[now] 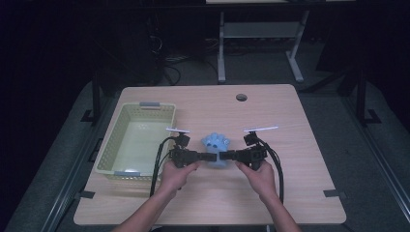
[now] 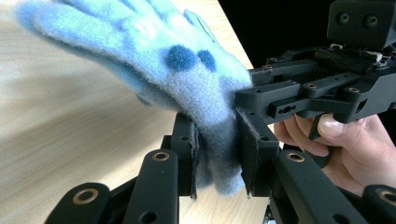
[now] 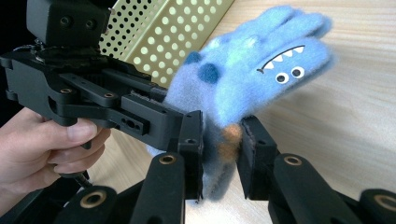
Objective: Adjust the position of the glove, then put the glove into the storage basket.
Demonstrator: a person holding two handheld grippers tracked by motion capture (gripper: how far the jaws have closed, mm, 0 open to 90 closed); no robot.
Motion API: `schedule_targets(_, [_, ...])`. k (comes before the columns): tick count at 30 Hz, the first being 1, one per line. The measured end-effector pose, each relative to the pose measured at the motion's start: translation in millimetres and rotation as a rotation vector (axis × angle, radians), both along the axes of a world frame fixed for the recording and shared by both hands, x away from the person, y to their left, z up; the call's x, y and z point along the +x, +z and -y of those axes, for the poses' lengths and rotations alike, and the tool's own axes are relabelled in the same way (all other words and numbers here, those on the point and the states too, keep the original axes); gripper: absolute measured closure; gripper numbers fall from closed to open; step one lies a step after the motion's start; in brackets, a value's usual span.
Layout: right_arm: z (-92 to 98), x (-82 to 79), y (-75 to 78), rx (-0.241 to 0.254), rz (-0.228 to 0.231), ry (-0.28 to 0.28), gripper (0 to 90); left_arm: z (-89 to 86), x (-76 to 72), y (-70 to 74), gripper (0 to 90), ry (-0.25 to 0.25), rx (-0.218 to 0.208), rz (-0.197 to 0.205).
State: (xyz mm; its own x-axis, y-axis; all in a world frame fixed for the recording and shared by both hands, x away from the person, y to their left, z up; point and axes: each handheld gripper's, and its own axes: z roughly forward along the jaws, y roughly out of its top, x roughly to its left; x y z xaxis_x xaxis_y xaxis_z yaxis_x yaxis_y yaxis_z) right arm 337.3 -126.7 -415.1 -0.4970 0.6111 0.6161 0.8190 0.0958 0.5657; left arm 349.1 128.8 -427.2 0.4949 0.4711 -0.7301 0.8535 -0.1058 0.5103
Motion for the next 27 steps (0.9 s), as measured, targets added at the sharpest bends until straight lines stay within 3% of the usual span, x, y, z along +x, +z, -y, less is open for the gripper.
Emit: schedule_targets(27, [-19.7, 7.4, 24.3, -0.02, 0.036, 0.032, 73.3, -19.9, 3.2, 22.2, 69.8, 0.014, -0.009, 0.031])
